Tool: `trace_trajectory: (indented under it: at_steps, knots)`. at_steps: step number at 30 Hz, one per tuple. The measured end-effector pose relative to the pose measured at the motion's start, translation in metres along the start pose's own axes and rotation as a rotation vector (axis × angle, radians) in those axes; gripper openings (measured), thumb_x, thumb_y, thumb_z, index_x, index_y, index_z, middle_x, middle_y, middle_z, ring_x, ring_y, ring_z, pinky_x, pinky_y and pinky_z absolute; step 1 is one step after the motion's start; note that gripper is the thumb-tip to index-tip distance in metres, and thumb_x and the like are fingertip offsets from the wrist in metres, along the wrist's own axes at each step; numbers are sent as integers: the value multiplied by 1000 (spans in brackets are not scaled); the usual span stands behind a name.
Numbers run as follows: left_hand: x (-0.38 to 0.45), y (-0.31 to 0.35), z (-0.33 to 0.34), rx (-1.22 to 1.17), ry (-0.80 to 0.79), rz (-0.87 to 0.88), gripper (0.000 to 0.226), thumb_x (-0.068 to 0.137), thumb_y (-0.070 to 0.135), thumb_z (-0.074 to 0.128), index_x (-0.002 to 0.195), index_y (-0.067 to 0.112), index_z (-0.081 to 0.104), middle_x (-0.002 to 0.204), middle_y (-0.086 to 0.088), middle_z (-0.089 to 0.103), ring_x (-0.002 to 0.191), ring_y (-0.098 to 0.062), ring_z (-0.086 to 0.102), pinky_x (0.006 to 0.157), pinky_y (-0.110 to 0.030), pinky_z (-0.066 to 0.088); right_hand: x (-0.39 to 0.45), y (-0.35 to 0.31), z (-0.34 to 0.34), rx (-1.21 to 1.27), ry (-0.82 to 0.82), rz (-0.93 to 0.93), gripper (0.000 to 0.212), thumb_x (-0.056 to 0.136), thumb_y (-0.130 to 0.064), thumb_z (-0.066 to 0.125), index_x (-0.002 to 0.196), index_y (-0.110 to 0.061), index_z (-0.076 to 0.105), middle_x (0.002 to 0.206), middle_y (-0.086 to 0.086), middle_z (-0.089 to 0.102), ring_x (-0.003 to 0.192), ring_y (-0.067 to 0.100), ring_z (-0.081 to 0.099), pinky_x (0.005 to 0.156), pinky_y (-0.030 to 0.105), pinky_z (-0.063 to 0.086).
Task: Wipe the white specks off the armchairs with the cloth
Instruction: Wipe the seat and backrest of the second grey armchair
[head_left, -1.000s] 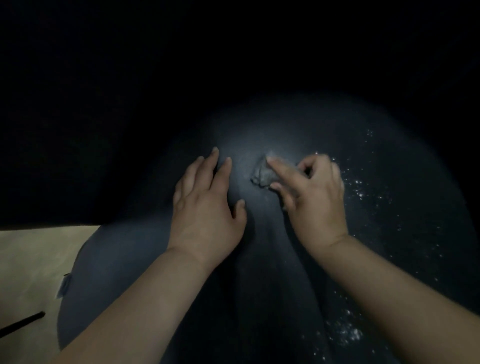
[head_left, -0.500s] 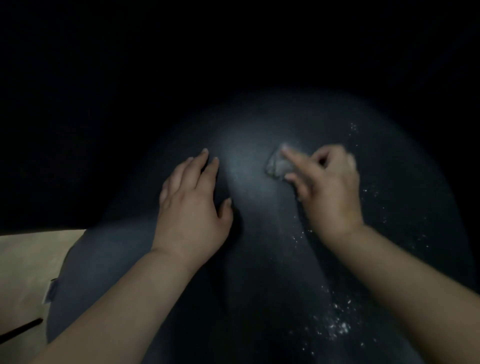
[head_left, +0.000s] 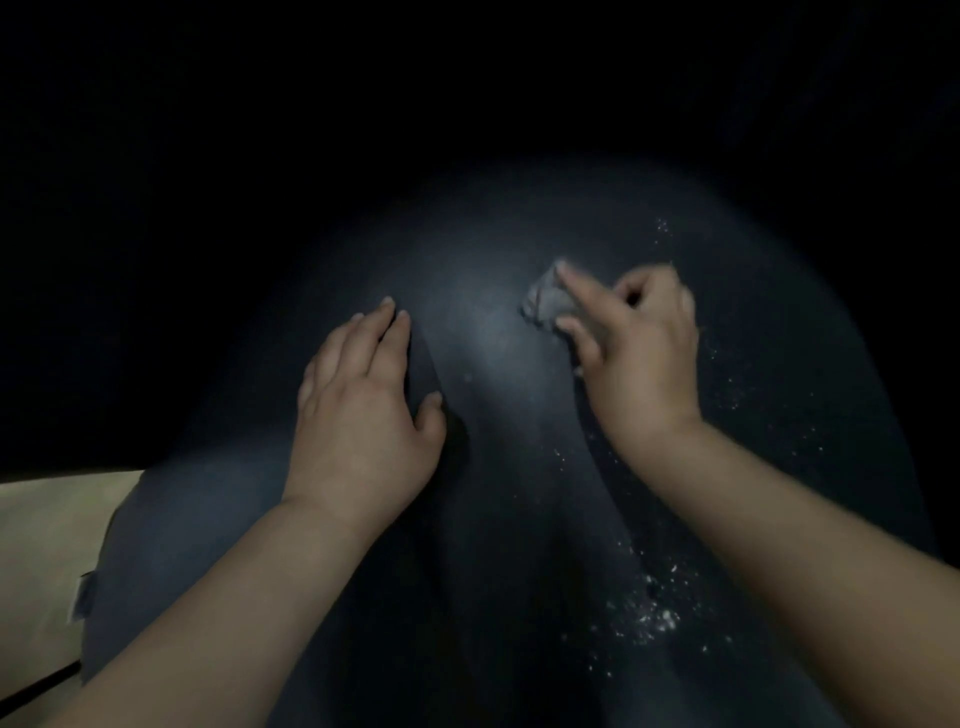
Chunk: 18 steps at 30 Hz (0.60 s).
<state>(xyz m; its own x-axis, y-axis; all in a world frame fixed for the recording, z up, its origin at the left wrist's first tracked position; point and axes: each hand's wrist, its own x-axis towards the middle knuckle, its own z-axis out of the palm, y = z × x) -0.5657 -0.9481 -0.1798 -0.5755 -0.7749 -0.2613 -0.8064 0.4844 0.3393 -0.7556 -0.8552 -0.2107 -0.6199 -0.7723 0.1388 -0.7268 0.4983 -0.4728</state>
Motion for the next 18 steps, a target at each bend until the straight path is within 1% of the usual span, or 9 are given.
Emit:
trace_trajectory:
  at_steps: [2,3,5,8,11,13,15,16,18]
  knots:
    - [-1,2,1,-9,7,-10,71,85,32,63,147,12,34,156,0,27,143,-20,20,117,-42,20,6,-10,8,43,48,103,42,85,-23,69,125,-36,62,100,5,43,93,25,42,83,46,46]
    - [-1,3,1,-11,8,-12,71,85,31,63,147,12,35,156,0,28,143,-21,20,117,-43,21,-3,-18,10,66,49,116,44,86,-23,69,126,-38,59,101,2,41,94,24,41,84,43,45]
    - [-3,4,2,-4,8,-6,71,84,31,64,146,11,35,155,-1,29,143,-22,22,117,-43,21,-38,-33,10,83,1,52,46,86,-24,66,128,-41,56,102,0,42,92,22,41,80,36,43]
    - [-5,3,-1,26,-6,6,72,84,31,63,147,11,35,155,-1,29,142,-22,23,116,-40,18,-84,-38,3,53,-112,-110,45,82,-28,63,125,-39,61,98,1,46,87,19,42,75,32,37]
    - [-5,-2,-5,39,-5,7,71,84,30,63,147,12,35,154,-1,31,141,-23,24,116,-39,17,-62,-26,5,17,-67,-102,45,81,-27,68,124,-37,63,95,3,45,85,17,38,75,30,33]
    - [-5,-6,-6,26,13,0,70,84,29,63,146,12,36,153,-1,33,140,-23,26,116,-39,18,-31,-30,14,31,-2,-2,44,82,-24,71,124,-35,64,95,3,42,87,17,37,76,34,40]
    - [-5,-10,-8,14,29,-13,69,85,28,63,146,12,36,153,-1,32,139,-22,26,116,-39,19,-16,-46,24,81,11,52,43,81,-23,73,122,-33,64,95,3,42,88,18,38,77,38,45]
    - [-6,-12,-8,11,31,-21,69,85,28,63,147,12,35,154,-1,32,140,-22,26,116,-39,19,-19,-56,28,92,11,22,44,80,-22,74,121,-33,65,95,3,44,86,19,38,74,37,44]
    - [-9,-17,-11,8,39,-39,69,85,29,62,147,13,35,154,-1,31,140,-22,25,116,-38,19,-43,-69,31,86,-44,-113,45,77,-24,75,120,-33,65,93,4,47,82,20,41,70,34,38]
